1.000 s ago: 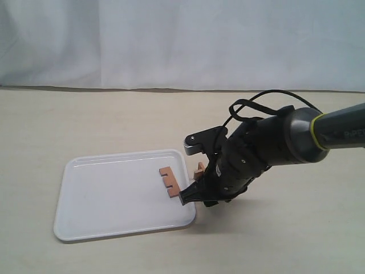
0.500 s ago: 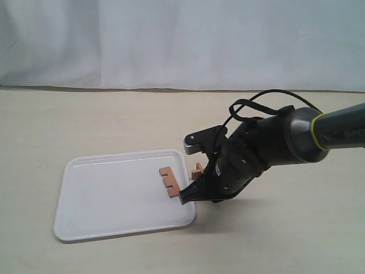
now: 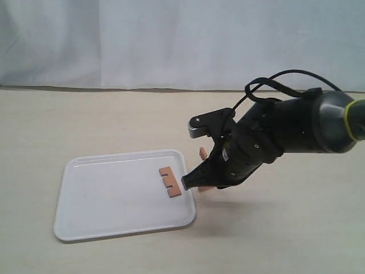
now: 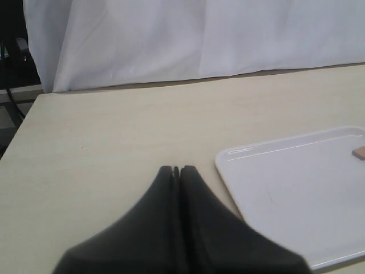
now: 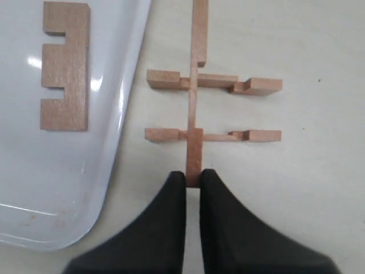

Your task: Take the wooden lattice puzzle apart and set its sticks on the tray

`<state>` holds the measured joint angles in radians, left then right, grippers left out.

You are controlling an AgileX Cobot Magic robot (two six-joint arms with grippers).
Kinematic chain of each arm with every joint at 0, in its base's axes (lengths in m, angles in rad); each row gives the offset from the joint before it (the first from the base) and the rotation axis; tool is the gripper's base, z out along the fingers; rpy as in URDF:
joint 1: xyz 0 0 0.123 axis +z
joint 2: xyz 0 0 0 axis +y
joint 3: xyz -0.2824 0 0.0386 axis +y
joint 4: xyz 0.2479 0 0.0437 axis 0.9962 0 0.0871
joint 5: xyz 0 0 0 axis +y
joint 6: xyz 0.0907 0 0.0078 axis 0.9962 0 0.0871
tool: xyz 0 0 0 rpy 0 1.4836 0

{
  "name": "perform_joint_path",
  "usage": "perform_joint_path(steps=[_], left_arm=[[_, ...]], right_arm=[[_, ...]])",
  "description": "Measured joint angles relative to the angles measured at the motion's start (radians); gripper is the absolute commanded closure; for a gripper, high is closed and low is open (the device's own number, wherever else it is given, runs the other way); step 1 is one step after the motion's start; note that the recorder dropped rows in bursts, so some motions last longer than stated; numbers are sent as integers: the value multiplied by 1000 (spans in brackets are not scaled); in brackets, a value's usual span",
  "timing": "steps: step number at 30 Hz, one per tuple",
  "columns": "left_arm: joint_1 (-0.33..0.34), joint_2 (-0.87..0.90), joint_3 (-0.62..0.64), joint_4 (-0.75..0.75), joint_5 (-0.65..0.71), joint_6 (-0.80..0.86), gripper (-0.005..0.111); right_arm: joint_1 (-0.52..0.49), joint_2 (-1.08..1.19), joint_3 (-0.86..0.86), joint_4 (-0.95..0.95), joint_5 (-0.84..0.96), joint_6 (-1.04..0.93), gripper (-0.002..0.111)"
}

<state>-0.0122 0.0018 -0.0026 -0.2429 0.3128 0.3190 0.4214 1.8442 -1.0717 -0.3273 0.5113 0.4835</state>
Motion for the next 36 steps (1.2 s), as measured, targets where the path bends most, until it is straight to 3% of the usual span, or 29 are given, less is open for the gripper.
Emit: perform_joint_path(steps=[13, 22, 36], left_arm=[[0, 0, 0, 0, 0, 0, 107], [0, 0, 0, 0, 0, 0, 107], [0, 0, 0, 0, 0, 0, 107]], right_arm=[[139, -88, -2, -24, -54, 34, 104], [264, -76, -25, -21, -254, 154, 104], [301, 184, -241, 103, -114, 137, 104]])
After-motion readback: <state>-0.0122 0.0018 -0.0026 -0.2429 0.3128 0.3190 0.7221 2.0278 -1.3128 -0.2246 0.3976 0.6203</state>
